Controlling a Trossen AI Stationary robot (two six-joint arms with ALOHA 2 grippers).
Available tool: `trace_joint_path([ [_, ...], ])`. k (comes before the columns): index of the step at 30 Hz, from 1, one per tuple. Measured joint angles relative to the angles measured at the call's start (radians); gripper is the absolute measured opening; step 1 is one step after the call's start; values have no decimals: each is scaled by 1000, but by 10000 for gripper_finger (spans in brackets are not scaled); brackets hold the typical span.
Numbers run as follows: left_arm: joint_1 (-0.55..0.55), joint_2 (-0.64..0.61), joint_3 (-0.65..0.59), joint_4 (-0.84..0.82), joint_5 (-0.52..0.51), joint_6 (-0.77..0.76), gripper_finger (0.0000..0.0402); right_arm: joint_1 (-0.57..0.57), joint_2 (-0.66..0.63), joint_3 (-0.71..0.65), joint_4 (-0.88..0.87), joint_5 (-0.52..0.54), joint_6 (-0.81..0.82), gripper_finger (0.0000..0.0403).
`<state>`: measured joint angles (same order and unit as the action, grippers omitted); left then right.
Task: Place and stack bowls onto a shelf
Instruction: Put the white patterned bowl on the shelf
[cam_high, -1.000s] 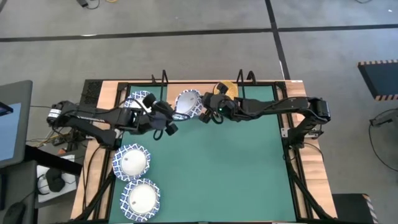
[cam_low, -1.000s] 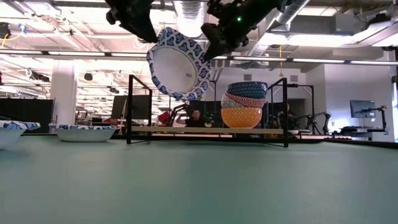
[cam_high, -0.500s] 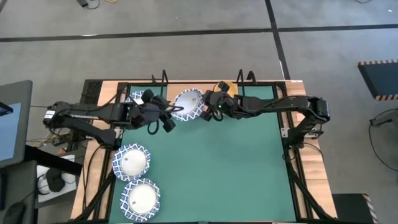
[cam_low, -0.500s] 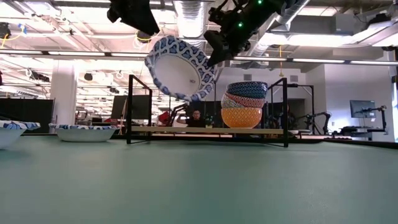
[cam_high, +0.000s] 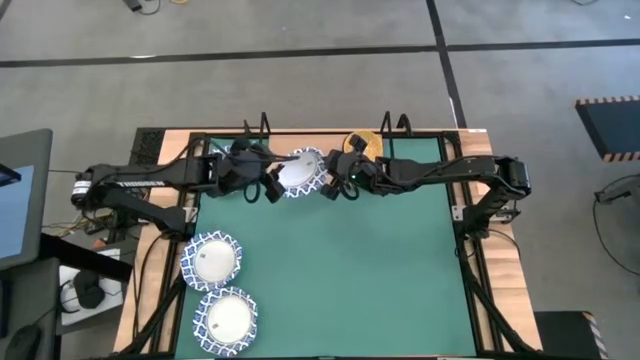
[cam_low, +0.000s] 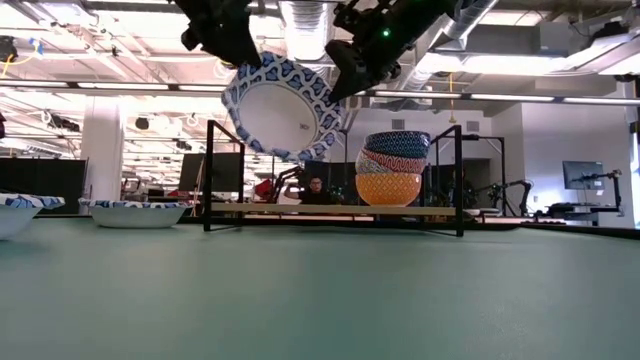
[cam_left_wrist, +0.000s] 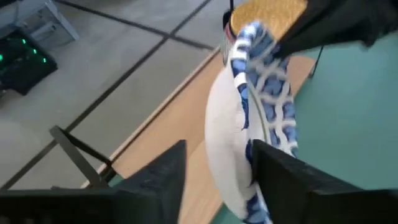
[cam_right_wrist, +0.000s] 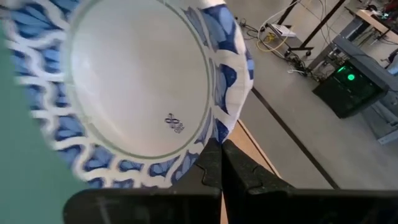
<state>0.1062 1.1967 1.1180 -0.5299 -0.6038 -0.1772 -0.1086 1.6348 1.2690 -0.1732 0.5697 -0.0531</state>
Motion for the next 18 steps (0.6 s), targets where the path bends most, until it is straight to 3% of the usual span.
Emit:
trace_joint_path([
  [6,61,9,0,21,55,47,17,2,0,0,2,-41,18,38],
  [12,234,30,-1,104,215,72,2,20,0,0,-3,-122,38,121],
  [18,445,89,0,183,430,98,0,67,-63,2,-50,-17,57,198],
])
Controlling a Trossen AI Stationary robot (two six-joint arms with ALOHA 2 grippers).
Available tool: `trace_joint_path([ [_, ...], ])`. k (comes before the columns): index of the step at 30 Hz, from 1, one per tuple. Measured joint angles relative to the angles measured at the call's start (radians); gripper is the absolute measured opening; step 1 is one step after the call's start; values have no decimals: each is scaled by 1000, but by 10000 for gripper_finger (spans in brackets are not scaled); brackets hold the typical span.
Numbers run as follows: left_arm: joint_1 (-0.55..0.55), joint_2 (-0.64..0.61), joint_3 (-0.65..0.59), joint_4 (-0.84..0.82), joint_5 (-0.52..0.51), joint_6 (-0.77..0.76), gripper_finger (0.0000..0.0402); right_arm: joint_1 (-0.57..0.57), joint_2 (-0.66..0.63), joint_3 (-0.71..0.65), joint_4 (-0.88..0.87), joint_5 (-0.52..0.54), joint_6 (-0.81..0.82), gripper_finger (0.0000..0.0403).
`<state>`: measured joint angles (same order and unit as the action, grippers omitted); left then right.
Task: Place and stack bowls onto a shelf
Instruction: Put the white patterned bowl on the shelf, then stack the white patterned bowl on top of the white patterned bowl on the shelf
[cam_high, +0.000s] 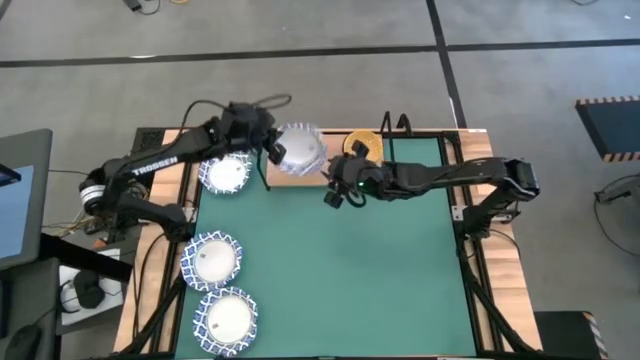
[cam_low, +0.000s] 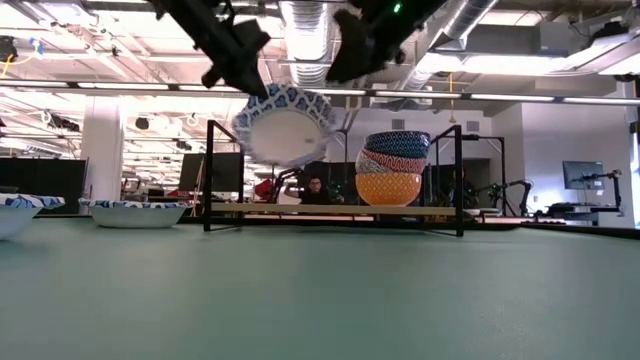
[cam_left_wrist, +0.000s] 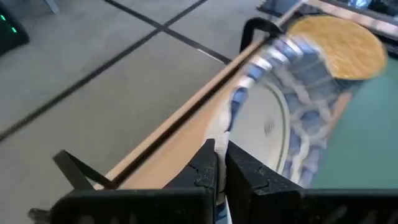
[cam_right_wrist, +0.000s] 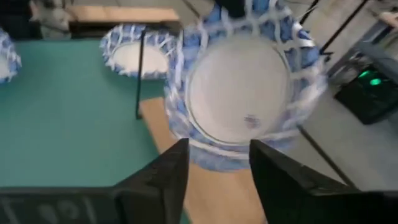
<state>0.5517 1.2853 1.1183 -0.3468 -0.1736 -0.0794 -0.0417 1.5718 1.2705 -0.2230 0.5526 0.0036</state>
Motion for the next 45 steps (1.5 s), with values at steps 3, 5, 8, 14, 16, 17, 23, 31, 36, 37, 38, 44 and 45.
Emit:
trace_joint_path([
  [3,101,33,0,9,108,-31,0,22,-48,0,-34,38,5,217],
  [5,155,60,0,7,153,-63,0,34,-78,0,-50,53,8,222],
  [8,206,105,0,3,197,-91,0,44,-123,0,-68,53,29,224],
  [14,228,191,0,17,255,-100,0,41,-141,-1,-77,55,40,225],
  [16,221,211,0,27,256,-87,0,42,-135,-1,-86,55,51,225],
  [17,219,219,0,36,256,-81,0,42,-130,-1,-90,55,54,225],
  [23,216,237,1,37,253,-54,16,41,-104,-2,-119,56,81,225],
  [31,216,227,1,28,247,-46,111,42,-94,-3,-130,59,86,225],
  [36,217,226,52,-55,226,-20,165,47,-96,-23,-133,85,86,225],
  [37,217,226,77,-99,206,-2,171,48,-95,-33,-134,91,86,225],
  [38,218,226,105,-145,175,17,175,47,-95,-39,-138,101,86,225],
  [44,190,226,261,-372,8,98,181,37,-102,-61,-143,131,78,225],
  [45,185,224,271,-407,-12,103,181,37,-102,-61,-147,131,77,225],
])
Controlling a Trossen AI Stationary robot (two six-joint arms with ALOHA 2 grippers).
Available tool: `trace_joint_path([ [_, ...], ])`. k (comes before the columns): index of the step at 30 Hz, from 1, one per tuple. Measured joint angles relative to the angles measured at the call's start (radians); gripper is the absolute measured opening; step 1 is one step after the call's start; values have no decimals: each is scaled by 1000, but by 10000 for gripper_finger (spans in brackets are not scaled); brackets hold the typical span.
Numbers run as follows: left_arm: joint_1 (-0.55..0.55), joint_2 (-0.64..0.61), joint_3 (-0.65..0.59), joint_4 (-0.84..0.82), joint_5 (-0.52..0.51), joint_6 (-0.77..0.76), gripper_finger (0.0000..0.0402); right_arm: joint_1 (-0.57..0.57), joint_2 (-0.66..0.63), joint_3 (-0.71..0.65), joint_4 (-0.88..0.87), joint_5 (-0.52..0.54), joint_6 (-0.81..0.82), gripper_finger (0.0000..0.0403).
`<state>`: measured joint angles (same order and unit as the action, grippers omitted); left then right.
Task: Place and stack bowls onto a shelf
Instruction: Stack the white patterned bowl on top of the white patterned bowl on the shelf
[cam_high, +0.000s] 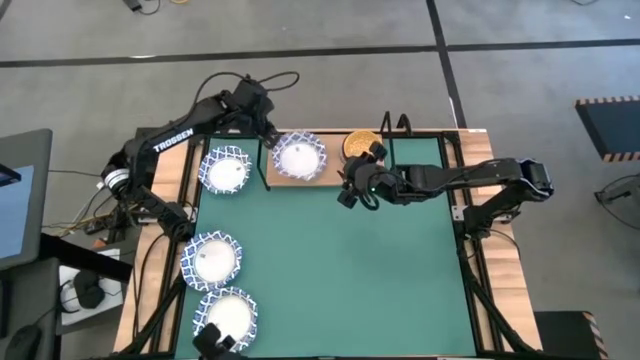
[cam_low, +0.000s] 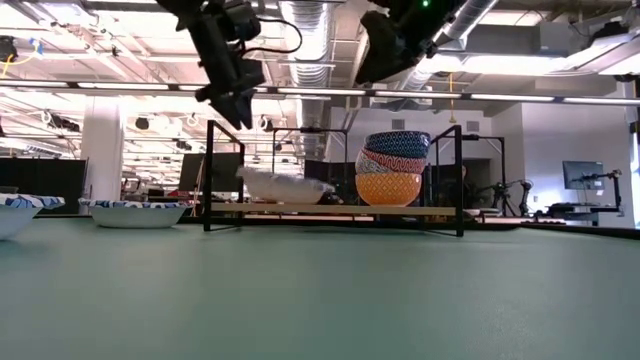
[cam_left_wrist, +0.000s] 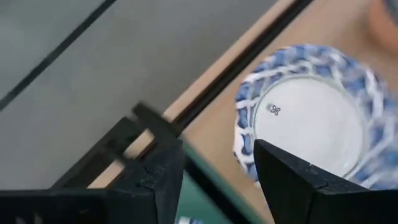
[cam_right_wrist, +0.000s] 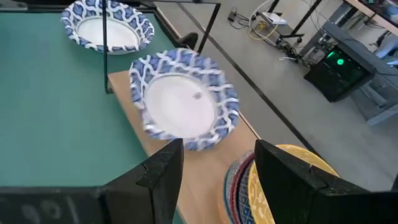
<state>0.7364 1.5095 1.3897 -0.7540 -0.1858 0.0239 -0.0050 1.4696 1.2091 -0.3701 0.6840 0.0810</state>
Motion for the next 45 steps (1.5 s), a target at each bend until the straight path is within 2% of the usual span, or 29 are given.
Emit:
trace_joint_path([
  [6,-12,-69,-52,-78,-68,18,181,-3,0,0,-25,0,-1,225],
  [13,53,-185,-146,-117,-86,-48,174,13,0,0,-22,-1,22,221],
  [19,83,-263,-217,-198,-268,-185,165,28,0,0,-6,-1,25,215],
  [24,94,-291,-290,-199,-298,-245,165,32,0,1,-1,-4,25,215],
  [27,107,-291,-353,-161,-297,-250,165,32,0,1,-1,-4,26,215],
  [33,169,-277,-482,20,-282,-235,165,32,0,1,11,-5,26,214],
  [37,189,-243,-491,90,-273,-253,165,29,0,1,13,-6,23,214],
  [45,203,-159,-491,166,-338,-148,165,10,0,1,14,-9,16,214],
])
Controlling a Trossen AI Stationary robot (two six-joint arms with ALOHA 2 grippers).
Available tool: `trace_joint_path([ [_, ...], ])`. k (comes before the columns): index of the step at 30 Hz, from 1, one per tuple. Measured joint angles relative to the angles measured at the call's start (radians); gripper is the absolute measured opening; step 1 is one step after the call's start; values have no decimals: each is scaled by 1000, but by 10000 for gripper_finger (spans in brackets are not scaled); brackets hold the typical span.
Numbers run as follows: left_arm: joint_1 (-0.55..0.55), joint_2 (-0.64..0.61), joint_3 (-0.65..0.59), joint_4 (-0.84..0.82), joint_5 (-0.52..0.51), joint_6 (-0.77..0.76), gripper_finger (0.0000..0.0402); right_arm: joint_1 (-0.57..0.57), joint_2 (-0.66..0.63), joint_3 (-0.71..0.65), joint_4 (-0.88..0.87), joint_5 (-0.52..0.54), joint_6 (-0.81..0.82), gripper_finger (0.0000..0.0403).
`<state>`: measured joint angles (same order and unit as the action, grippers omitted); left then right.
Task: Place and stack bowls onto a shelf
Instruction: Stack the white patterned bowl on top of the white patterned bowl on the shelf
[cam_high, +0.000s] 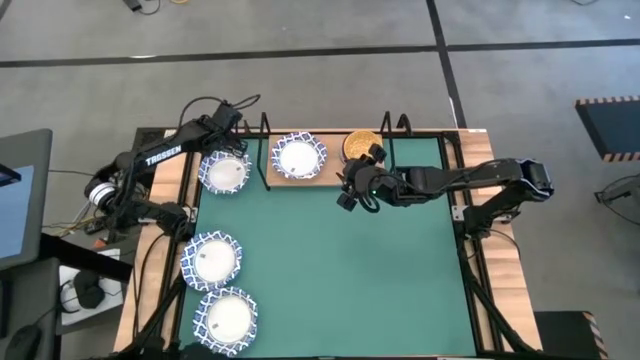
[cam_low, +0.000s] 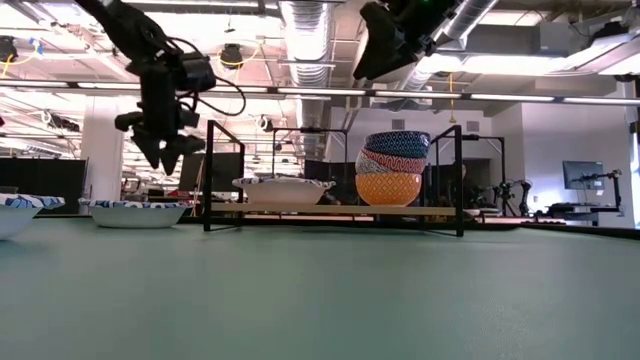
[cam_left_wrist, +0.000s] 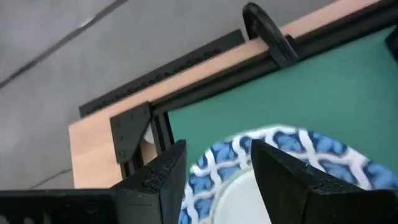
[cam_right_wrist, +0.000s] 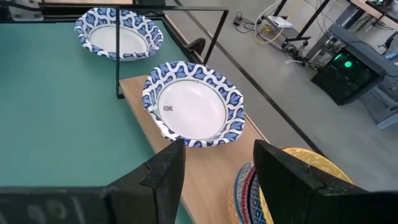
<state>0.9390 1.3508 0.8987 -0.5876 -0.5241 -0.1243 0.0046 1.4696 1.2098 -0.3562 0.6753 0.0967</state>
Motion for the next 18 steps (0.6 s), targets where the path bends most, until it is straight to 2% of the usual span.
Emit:
trace_joint_path([
  [7,29,134,0,28,19,171,165,-6,0,0,-6,-24,0,214],
  [18,65,281,4,43,25,257,165,-7,0,0,-4,-25,-16,214],
])
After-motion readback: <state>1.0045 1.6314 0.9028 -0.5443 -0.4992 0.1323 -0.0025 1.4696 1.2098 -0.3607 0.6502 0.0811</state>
